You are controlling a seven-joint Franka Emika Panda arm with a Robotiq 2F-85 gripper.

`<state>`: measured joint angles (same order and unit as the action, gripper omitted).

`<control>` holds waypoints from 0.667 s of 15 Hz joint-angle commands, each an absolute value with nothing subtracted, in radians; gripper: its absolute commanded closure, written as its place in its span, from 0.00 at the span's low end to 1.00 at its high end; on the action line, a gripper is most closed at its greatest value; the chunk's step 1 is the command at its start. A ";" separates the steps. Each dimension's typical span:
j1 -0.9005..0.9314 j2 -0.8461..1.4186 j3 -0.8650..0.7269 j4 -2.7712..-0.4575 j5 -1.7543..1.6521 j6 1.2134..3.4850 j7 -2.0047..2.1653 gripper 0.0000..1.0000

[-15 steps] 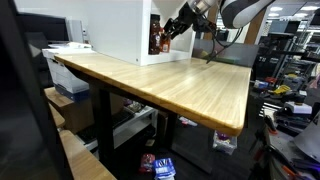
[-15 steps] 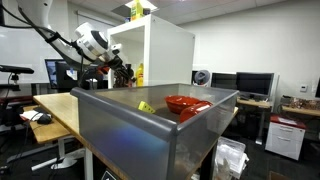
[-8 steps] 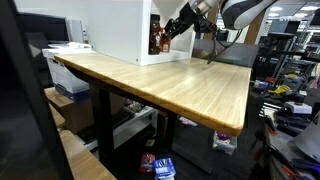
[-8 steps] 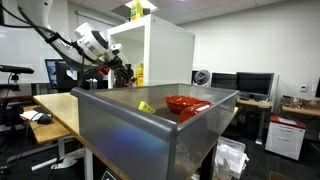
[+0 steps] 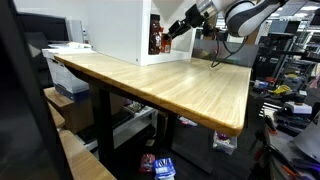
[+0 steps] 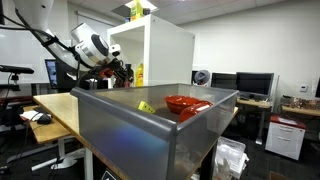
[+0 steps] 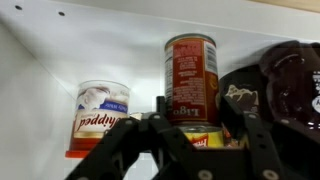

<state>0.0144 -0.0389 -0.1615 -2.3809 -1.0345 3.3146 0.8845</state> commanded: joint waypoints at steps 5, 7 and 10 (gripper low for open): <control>0.015 0.010 -0.200 -2.431 -1.167 3.465 0.811 0.69; 0.024 0.005 -0.216 -2.404 -1.283 3.461 0.896 0.69; 0.022 0.012 -0.230 -2.370 -1.392 3.463 0.986 0.69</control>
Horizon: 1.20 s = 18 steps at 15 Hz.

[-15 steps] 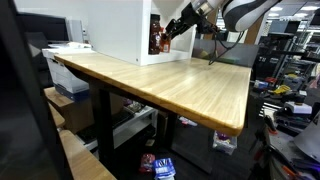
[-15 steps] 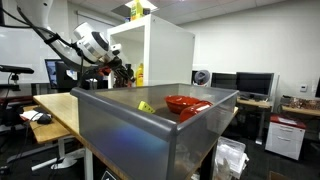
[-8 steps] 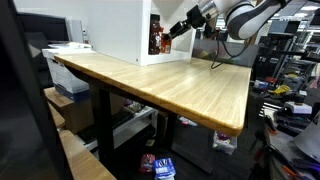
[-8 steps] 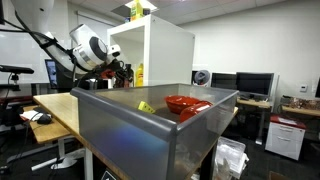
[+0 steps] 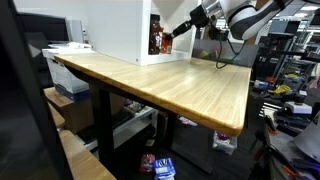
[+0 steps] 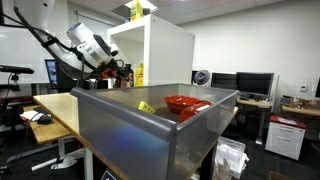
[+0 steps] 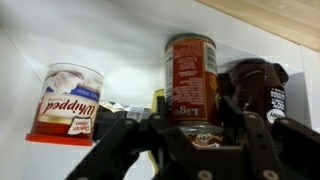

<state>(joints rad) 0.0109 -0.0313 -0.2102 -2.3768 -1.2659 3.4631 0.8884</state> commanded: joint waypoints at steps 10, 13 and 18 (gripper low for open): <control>0.005 0.048 -0.256 -2.275 -1.616 3.462 1.228 0.18; -0.001 0.062 -0.273 -2.278 -1.651 3.422 1.259 0.04; 0.006 0.088 -0.294 -2.292 -1.671 3.406 1.285 0.00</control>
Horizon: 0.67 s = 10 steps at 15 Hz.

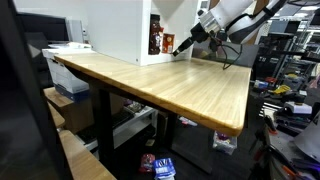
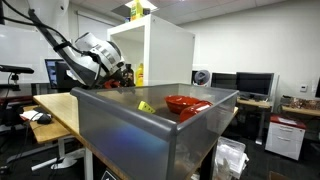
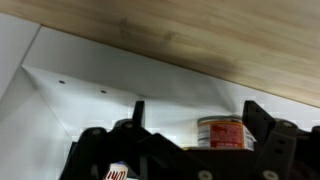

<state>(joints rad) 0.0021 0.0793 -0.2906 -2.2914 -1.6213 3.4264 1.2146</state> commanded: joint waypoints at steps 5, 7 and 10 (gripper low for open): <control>0.032 0.053 -0.294 -2.339 -1.722 3.350 1.410 0.00; 0.043 0.041 -0.292 -2.348 -1.708 3.316 1.419 0.00; 0.053 0.009 -0.269 -2.386 -1.589 3.242 1.347 0.00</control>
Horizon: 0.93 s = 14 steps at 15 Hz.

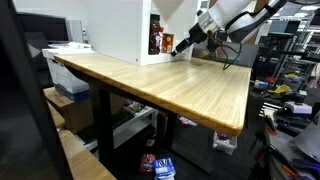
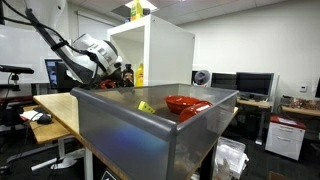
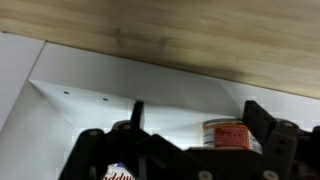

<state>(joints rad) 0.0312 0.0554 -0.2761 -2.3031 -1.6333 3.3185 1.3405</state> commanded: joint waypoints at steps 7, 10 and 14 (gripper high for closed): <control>0.028 -0.068 -0.141 -2.492 -1.161 3.105 1.047 0.00; 0.047 -0.092 -0.075 -2.526 -0.929 3.018 0.911 0.00; 0.144 -0.124 -0.084 -2.526 -0.654 2.921 0.734 0.00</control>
